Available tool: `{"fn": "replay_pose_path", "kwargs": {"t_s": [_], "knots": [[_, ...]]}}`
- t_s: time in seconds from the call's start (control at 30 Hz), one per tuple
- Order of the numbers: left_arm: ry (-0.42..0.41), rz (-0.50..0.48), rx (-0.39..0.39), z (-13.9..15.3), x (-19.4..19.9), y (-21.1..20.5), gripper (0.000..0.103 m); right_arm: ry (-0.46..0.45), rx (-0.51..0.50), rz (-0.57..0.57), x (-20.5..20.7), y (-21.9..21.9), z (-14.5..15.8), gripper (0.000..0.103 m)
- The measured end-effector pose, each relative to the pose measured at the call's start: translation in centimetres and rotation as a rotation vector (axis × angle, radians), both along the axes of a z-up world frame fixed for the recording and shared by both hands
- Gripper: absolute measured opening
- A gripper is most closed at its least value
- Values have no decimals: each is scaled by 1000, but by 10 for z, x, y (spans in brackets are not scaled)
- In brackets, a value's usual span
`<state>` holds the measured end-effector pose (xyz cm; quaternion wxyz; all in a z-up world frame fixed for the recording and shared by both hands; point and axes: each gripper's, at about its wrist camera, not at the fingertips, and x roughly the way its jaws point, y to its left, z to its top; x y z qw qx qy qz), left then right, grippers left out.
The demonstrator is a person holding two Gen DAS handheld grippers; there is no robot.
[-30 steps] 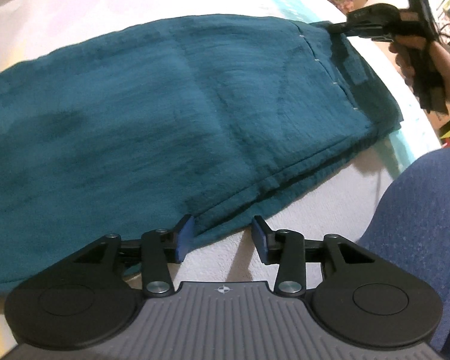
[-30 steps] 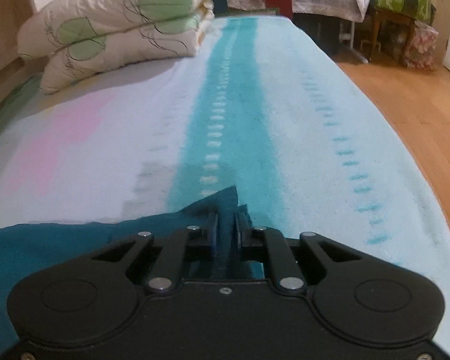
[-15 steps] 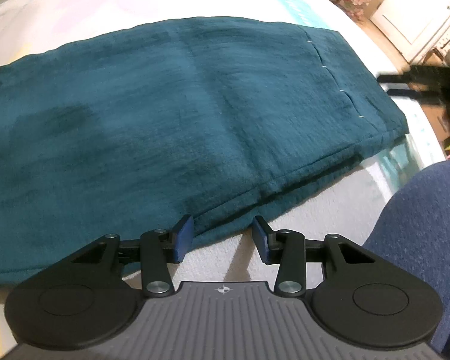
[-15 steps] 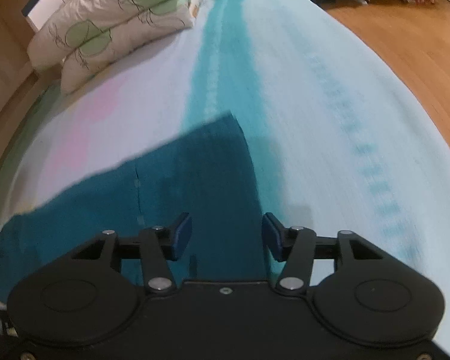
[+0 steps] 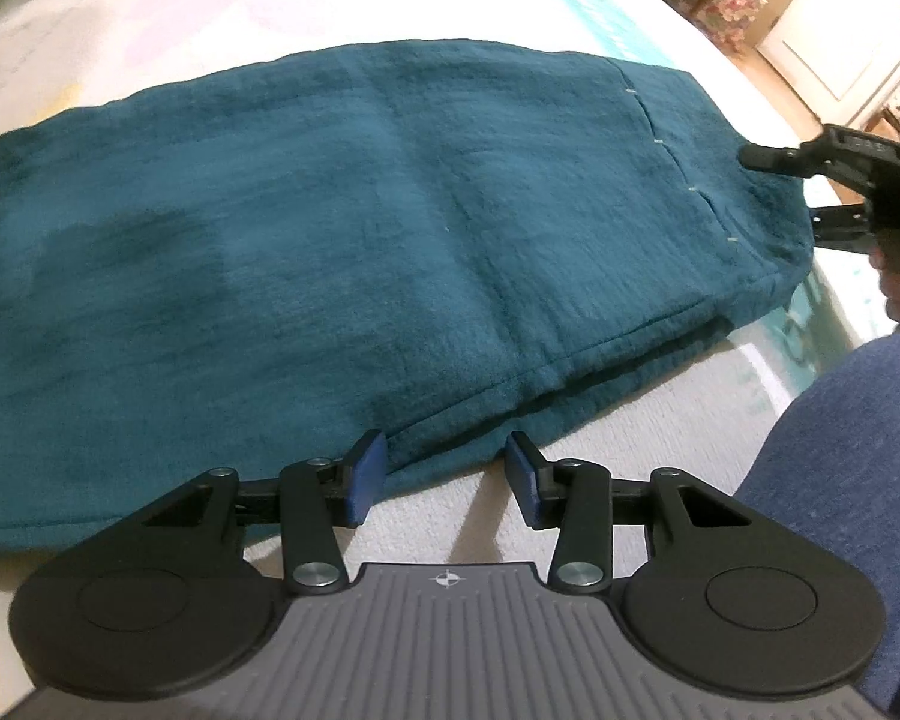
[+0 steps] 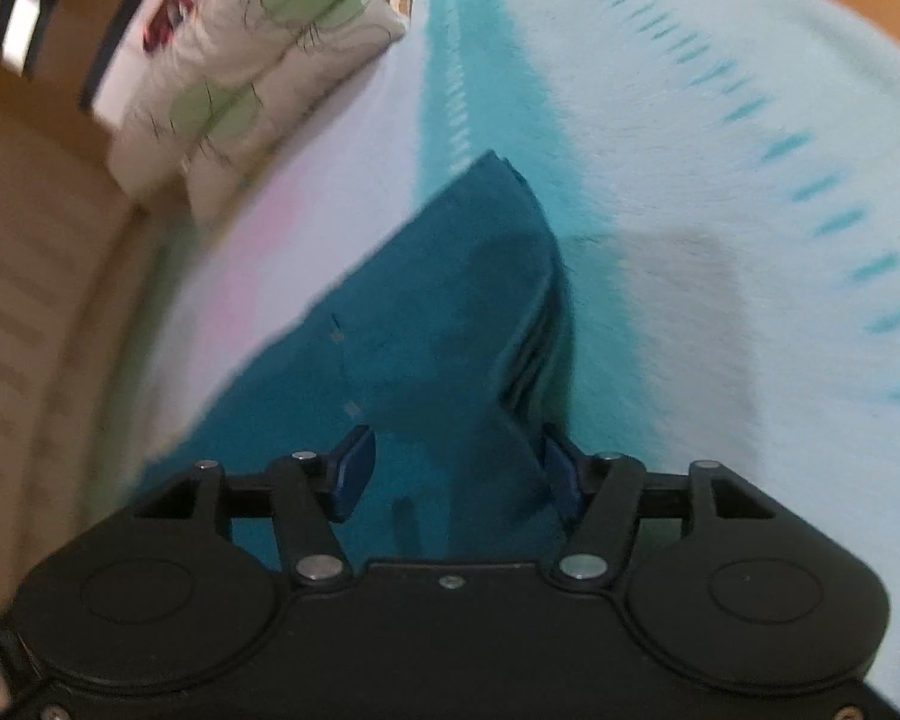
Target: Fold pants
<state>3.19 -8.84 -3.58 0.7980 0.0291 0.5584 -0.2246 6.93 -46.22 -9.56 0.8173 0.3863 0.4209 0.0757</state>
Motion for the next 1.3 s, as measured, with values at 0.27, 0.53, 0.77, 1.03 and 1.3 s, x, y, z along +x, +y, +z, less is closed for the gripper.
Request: {"fn": "replay_pose_path", "kwargs": {"t_s": [0.27, 0.53, 0.77, 1.03, 1.3], "knots": [[62, 109, -133, 22, 23, 18, 41, -7, -158, -3, -4, 14, 24, 20], [-35, 137, -75, 33, 103, -19, 41, -71, -159, 21, 4, 24, 55, 20], [12, 159, -60, 8, 147, -53, 41, -86, -164, 44, 14, 40, 73, 20], [-47, 30, 10, 9, 127, -54, 41, -73, -197, 59, 25, 65, 90, 20], [-36, 182, 16, 46, 130, 49, 41, -129, -204, 170, 38, 140, 133, 21]]}}
